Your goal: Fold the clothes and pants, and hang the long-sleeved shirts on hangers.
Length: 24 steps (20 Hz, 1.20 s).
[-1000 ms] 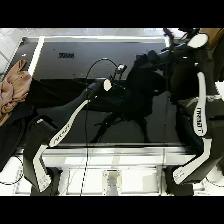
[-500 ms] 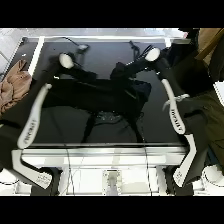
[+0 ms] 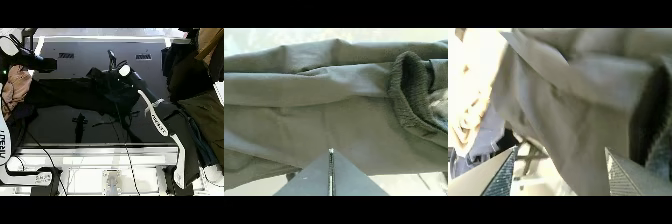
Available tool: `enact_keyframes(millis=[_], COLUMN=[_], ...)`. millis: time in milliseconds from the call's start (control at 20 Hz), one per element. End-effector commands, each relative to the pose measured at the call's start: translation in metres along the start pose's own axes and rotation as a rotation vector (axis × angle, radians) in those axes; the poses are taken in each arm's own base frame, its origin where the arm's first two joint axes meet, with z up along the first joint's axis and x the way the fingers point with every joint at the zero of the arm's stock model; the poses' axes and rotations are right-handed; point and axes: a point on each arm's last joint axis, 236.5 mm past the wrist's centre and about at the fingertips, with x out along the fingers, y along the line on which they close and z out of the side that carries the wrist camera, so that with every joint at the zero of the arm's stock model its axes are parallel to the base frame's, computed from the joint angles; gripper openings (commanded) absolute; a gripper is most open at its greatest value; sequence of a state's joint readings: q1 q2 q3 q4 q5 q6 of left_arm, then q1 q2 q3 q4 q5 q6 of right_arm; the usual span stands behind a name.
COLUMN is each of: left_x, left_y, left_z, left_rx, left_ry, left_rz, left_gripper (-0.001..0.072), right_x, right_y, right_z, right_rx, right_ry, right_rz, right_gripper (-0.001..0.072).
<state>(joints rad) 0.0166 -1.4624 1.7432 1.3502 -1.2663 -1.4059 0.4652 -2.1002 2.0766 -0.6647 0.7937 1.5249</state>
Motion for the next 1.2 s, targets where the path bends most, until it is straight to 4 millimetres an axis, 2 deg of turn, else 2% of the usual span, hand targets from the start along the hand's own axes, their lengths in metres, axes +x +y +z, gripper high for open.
enact_keyframes(millis=[0,50,100,200,300,400,450,550,600,650,750,900,1050,1150], left_x=[-0.006,-0.006,-0.006,-0.006,-0.006,-0.006,-0.006,-0.006,-0.006,-0.005,-0.004,-0.004,-0.004,-0.004], left_y=[0.004,0.004,0.004,0.003,0.003,0.003,0.003,0.002,0.000,-0.003,-0.007,-0.009,-0.009,-0.009], left_z=[0.000,0.000,0.000,0.000,-0.001,-0.003,-0.003,-0.003,-0.003,-0.002,-0.002,-0.002,-0.002,-0.002], left_rx=[-0.003,-0.003,-0.003,-0.003,-0.003,-0.003,-0.003,-0.005,-0.007,-0.011,-0.012,-0.009,-0.009,-0.008], left_ry=[-0.003,-0.003,-0.003,-0.003,0.001,0.008,0.008,0.008,0.006,0.004,0.006,0.007,0.007,0.007], left_rz=[0.008,0.008,0.008,0.008,0.007,0.006,0.006,0.003,-0.005,-0.018,-0.034,-0.034,-0.034,-0.034], left_gripper=[0.0007,0.0007,0.0007,0.0008,0.0007,0.0008,0.0008,0.0007,0.0008,0.0007,0.0008,0.0008,0.0007,0.0008], right_x=[-0.063,-0.098,-0.136,-0.225,-0.292,-0.327,-0.334,-0.329,-0.314,-0.295,-0.256,-0.205,-0.172,-0.152], right_y=[-0.006,-0.029,-0.057,-0.123,-0.169,-0.197,-0.212,-0.242,-0.253,-0.257,-0.256,-0.239,-0.239,-0.229], right_z=[0.041,0.047,0.046,0.031,0.005,-0.024,-0.039,-0.075,-0.092,-0.099,-0.097,-0.088,-0.092,-0.087], right_rx=[-0.178,-0.220,-0.236,-0.177,-0.053,0.063,0.103,0.180,0.221,0.265,0.335,0.426,0.415,0.372], right_ry=[-0.032,0.010,0.071,0.211,0.293,0.302,0.296,0.285,0.275,0.240,0.157,0.117,0.157,0.174], right_rz=[-0.077,-0.173,-0.278,-0.500,-0.611,-0.625,-0.639,-0.659,-0.642,-0.599,-0.471,-0.257,-0.230,-0.216], right_gripper=[0.0590,0.0577,0.0525,0.0522,0.0523,0.0523,0.0523,0.0524,0.0536,0.0537,0.0629,0.0632,0.0630,0.0629])
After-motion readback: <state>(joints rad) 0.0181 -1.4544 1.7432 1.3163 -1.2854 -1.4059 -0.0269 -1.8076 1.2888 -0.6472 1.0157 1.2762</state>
